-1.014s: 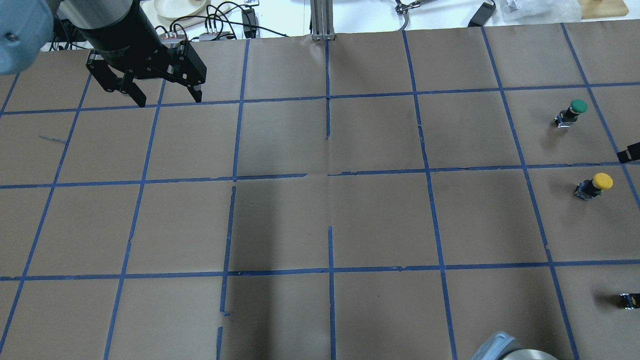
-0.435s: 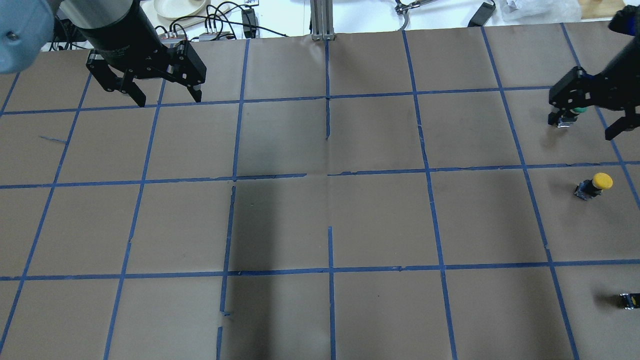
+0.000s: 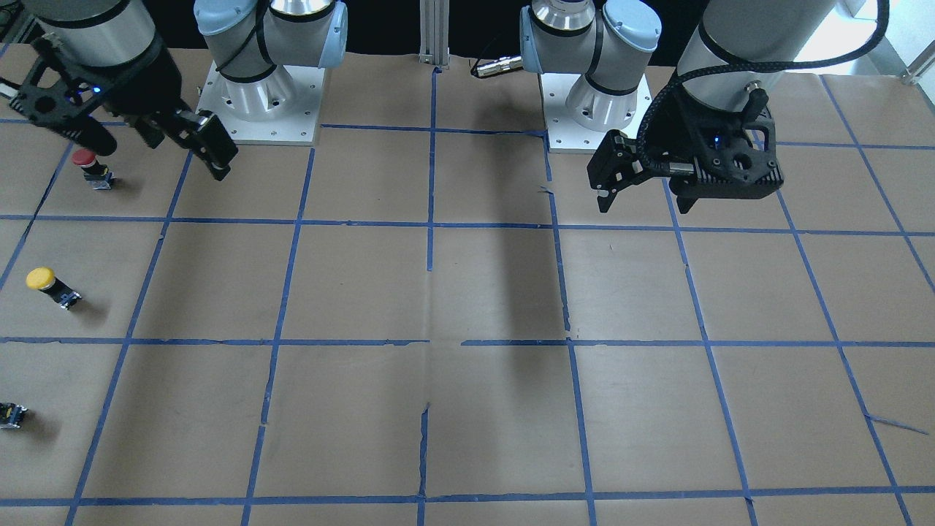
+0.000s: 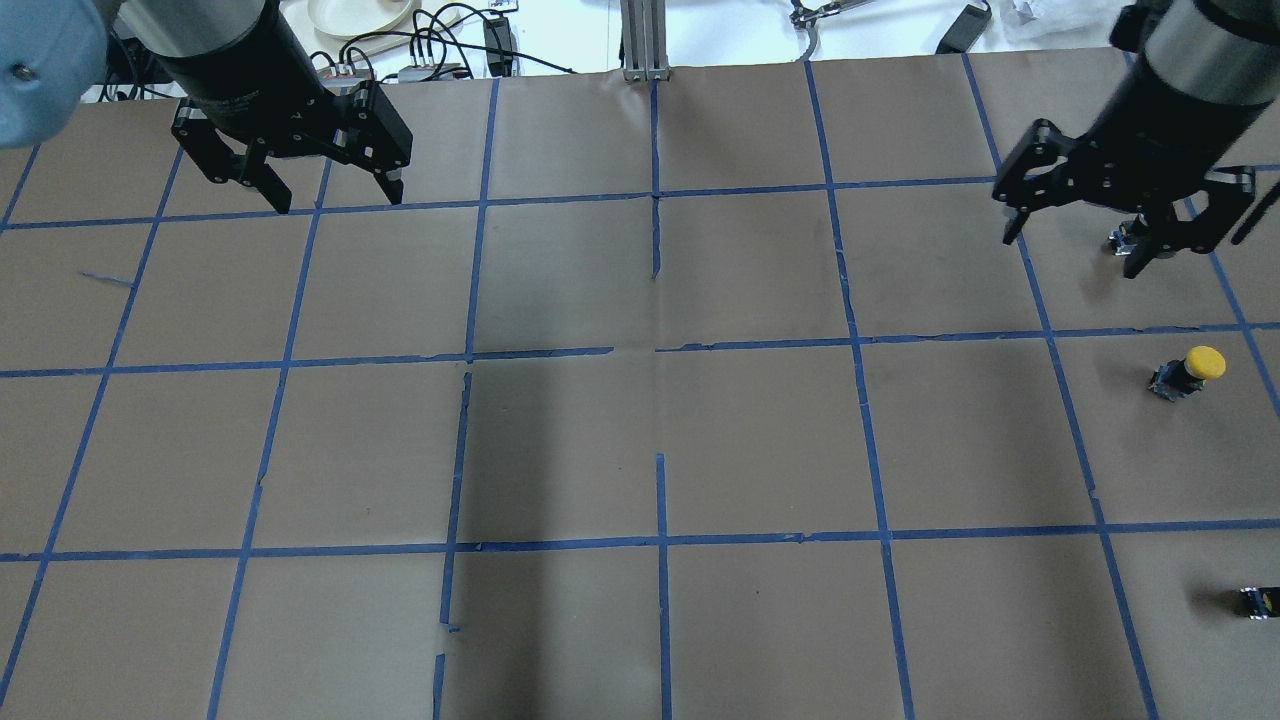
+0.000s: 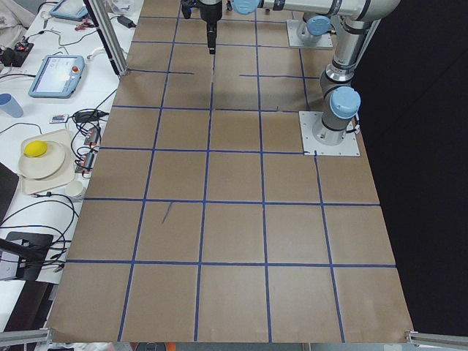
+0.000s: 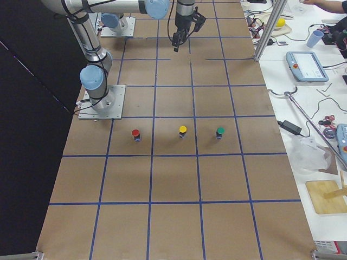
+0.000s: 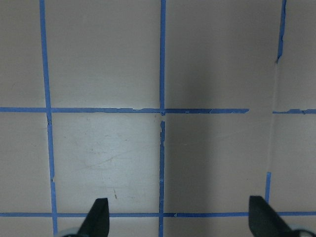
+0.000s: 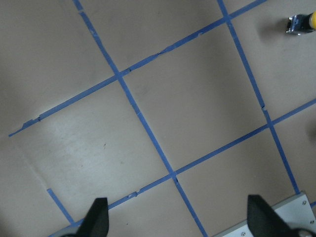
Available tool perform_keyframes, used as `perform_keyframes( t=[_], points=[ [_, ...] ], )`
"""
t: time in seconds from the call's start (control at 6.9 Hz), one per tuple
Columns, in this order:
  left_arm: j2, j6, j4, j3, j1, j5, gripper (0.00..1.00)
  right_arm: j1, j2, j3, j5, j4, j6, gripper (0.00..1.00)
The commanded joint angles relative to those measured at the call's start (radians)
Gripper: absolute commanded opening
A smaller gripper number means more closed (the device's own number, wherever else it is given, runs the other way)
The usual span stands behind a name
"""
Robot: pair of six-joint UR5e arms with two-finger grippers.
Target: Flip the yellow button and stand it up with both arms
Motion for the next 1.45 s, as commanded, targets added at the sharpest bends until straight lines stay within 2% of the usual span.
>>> perform_keyframes(
  t=[0.0,0.14,0.58,1.01,1.3],
  points=[
    [0.001,0.0,0.0,0.001,0.0,-0.002,1.0,0.07,-0.019,-0.001,0.006,0.031,0.031,1.0],
    [0.0,0.0,0.0,0.001,0.0,-0.002,1.0,0.053,-0.022,0.007,0.004,0.025,-0.08,1.0],
    [0.0,0.0,0.0,0.001,0.0,-0.002,1.0,0.048,-0.03,0.01,0.029,0.028,-0.22,1.0],
    [0.001,0.0,-0.002,0.001,0.0,-0.014,1.0,0.036,-0.034,0.011,0.036,0.031,-0.284,1.0],
    [0.005,0.0,-0.002,0.001,0.0,-0.012,1.0,0.025,-0.038,0.011,0.073,0.032,-0.284,1.0]
  ],
)
